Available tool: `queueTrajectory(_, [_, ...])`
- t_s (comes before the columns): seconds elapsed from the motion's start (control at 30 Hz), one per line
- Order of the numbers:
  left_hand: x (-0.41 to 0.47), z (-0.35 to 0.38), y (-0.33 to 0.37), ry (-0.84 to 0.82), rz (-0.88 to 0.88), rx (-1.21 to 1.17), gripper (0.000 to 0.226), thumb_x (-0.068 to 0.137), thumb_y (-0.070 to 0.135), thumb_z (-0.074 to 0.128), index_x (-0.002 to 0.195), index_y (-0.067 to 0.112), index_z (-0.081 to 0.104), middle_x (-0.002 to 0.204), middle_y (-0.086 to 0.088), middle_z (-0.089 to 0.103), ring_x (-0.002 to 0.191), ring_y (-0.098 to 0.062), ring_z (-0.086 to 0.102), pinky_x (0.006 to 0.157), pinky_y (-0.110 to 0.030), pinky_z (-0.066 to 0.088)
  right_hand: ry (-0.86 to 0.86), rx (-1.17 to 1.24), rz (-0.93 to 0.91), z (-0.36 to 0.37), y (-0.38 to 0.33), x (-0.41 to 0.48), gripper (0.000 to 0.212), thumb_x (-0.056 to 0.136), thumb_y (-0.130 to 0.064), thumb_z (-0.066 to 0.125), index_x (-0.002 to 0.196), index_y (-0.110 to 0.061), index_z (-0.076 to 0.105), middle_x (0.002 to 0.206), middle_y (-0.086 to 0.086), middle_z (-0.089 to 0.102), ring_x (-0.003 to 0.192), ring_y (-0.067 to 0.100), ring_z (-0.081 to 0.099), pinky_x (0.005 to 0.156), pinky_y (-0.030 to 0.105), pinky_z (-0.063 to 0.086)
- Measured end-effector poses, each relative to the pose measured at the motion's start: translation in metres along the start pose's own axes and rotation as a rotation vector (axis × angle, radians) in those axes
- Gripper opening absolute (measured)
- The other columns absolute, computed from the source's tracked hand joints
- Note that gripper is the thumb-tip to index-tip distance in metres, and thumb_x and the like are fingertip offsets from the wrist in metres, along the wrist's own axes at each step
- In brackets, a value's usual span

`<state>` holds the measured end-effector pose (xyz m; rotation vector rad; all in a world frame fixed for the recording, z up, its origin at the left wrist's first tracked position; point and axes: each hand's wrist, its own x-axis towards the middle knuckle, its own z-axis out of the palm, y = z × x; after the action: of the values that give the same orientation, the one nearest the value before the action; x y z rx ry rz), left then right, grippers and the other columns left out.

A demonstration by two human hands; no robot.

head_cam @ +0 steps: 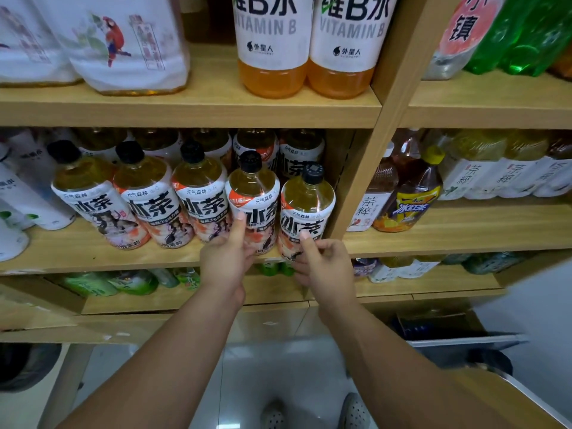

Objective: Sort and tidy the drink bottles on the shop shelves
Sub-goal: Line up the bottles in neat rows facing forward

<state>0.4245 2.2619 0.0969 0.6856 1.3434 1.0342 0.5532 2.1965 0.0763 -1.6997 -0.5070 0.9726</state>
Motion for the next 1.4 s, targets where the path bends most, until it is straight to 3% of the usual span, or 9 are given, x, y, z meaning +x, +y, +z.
queueTrajectory(0.13, [0.004, 0.010, 0.002, 0.015, 0.001, 0.007, 0.050, 0.087, 0.060, 0.069, 0.095, 0.012, 0.073, 0.094, -0.006, 0.079, 0.097, -0.025, 0.074, 0.098, -0.047, 0.055, 0.021, 0.048, 0.000, 0.004, -0.006, 0.010, 0.050, 0.088, -0.063, 0.067, 0.107, -0.019, 0.052, 0.103, 0.007, 0.073, 0.089, 0.020, 0.076, 0.078, 0.045, 0.065])
queueTrajectory(0.33, [0.012, 0.021, 0.004, -0.009, -0.023, -0.006, 0.044, 0.085, 0.066, 0.067, 0.084, 0.022, 0.071, 0.093, 0.004, 0.078, 0.101, -0.024, 0.072, 0.103, -0.047, 0.050, 0.079, -0.037, 0.050, 0.011, -0.006, 0.027, 0.107, 0.048, -0.106, 0.050, 0.113, -0.022, 0.067, 0.105, -0.003, 0.075, 0.101, 0.021, 0.071, 0.090, 0.049, 0.059])
queueTrajectory(0.5, [0.011, 0.016, 0.001, -0.040, -0.099, -0.023, 0.044, 0.081, 0.074, 0.065, 0.073, 0.031, 0.055, 0.079, 0.006, 0.058, 0.092, -0.025, 0.057, 0.094, -0.042, 0.047, 0.000, 0.014, 0.135, 0.009, -0.015, 0.020, 0.069, 0.074, -0.084, 0.058, 0.091, -0.018, 0.067, 0.088, 0.000, 0.069, 0.096, 0.026, 0.065, 0.092, 0.045, 0.055])
queueTrajectory(0.6, [0.011, 0.014, 0.002, -0.047, -0.105, -0.033, 0.042, 0.083, 0.070, 0.066, 0.072, 0.032, 0.053, 0.072, 0.009, 0.053, 0.090, -0.024, 0.052, 0.082, -0.041, 0.043, 0.002, 0.006, 0.153, 0.009, -0.017, 0.024, 0.081, 0.076, -0.084, 0.055, 0.112, -0.013, 0.070, 0.110, 0.006, 0.073, 0.108, 0.027, 0.067, 0.098, 0.050, 0.055])
queueTrajectory(0.83, [0.015, 0.012, 0.010, -0.104, -0.072, 0.029, 0.048, 0.083, 0.073, 0.064, 0.077, 0.026, 0.060, 0.095, -0.003, 0.060, 0.092, -0.023, 0.054, 0.089, -0.044, 0.049, 0.014, -0.081, 0.149, 0.018, -0.027, 0.034, 0.073, 0.089, -0.074, 0.054, 0.117, -0.007, 0.064, 0.114, 0.013, 0.068, 0.105, 0.031, 0.064, 0.093, 0.047, 0.055])
queueTrajectory(1.07, [0.009, 0.013, 0.011, -0.107, -0.035, 0.053, 0.044, 0.087, 0.070, 0.061, 0.079, 0.027, 0.064, 0.092, -0.001, 0.063, 0.094, -0.024, 0.058, 0.087, -0.041, 0.046, -0.032, -0.078, 0.171, 0.017, -0.030, 0.041, 0.082, 0.080, -0.080, 0.056, 0.122, -0.010, 0.063, 0.114, 0.006, 0.067, 0.106, 0.028, 0.062, 0.098, 0.050, 0.055])
queueTrajectory(1.17, [0.006, 0.013, 0.007, -0.082, -0.005, 0.099, 0.035, 0.092, 0.063, 0.060, 0.082, 0.029, 0.064, 0.091, 0.009, 0.068, 0.102, -0.022, 0.065, 0.101, -0.044, 0.050, -0.156, -0.008, 0.221, 0.010, -0.032, 0.037, 0.073, 0.090, -0.068, 0.059, 0.140, -0.015, 0.051, 0.130, 0.007, 0.062, 0.118, 0.029, 0.060, 0.100, 0.050, 0.055])
queueTrajectory(1.3, [0.000, 0.010, 0.000, -0.130, 0.049, 0.223, 0.033, 0.094, 0.062, 0.057, 0.104, 0.032, 0.068, 0.115, 0.004, 0.070, 0.112, -0.022, 0.063, 0.106, -0.047, 0.046, -0.426, 0.102, 0.247, -0.021, -0.030, 0.025, 0.067, 0.100, -0.046, 0.060, 0.158, -0.030, 0.030, 0.154, 0.000, 0.047, 0.138, 0.030, 0.048, 0.107, 0.050, 0.050])
queueTrajectory(1.4, [-0.011, 0.009, -0.012, -0.021, 0.156, 0.293, 0.035, 0.095, 0.052, 0.061, 0.112, 0.021, 0.069, 0.114, 0.000, 0.069, 0.109, -0.023, 0.063, 0.092, -0.040, 0.049, -0.480, 0.001, 0.215, -0.055, -0.024, 0.019, 0.050, 0.102, -0.041, 0.059, 0.149, -0.030, 0.047, 0.144, -0.001, 0.057, 0.132, 0.024, 0.056, 0.103, 0.044, 0.052])
